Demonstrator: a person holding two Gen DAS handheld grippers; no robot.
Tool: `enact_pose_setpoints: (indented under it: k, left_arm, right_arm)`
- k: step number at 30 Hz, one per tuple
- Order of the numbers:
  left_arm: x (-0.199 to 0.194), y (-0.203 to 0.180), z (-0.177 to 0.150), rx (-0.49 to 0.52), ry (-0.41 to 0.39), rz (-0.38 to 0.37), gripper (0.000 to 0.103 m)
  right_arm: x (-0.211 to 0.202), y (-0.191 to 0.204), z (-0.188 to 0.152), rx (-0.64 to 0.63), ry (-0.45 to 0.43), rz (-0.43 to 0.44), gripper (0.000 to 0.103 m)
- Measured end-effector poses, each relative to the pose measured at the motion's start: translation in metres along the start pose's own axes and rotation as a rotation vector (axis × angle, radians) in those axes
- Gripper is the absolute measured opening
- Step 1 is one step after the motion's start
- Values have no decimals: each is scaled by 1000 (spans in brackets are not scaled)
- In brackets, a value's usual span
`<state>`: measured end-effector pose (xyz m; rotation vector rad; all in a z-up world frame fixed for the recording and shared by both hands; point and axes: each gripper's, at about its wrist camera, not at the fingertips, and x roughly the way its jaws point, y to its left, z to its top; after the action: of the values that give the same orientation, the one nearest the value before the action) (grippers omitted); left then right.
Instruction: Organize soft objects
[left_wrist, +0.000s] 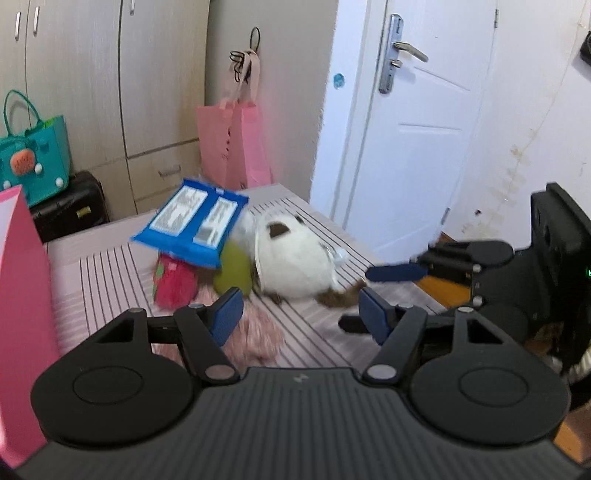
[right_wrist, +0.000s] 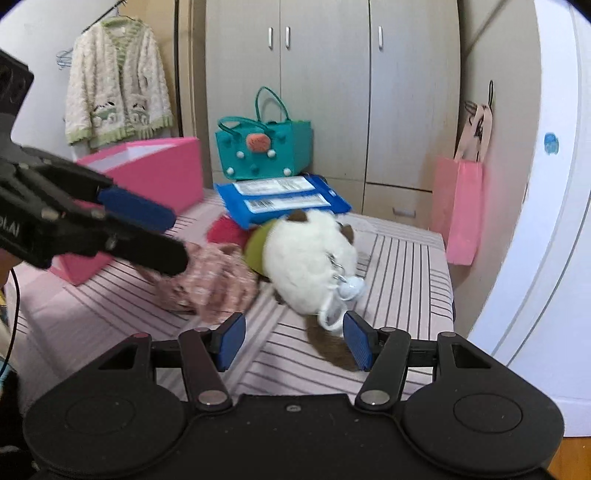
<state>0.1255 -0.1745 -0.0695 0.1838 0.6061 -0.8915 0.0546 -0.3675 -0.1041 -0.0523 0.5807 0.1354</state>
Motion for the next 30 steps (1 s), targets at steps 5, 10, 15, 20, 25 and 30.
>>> enact_pose_setpoints:
  k: [5, 10, 15, 20, 25, 30]
  left_arm:
    - [24, -4, 10, 15, -26, -23, 65]
    - [47, -4, 19, -4, -28, -36, 60]
    - [65, 2, 25, -6, -16, -14, 60]
    - [74, 8, 26, -32, 4, -22, 60]
    - [81, 9, 23, -47, 16, -4, 60]
    - [81, 8, 18, -66, 28, -5, 61]
  right_arm:
    - [24, -9, 2, -21, 14, 5, 64]
    - [39, -15, 8, -37, 4, 16, 64]
    - [48, -24, 10, -27, 10, 47, 64]
    - [57, -27, 12, -33, 22, 65, 64]
    - [62, -28, 13, 7, 27, 85, 57]
    - [52, -15, 9, 6, 18, 40, 52]
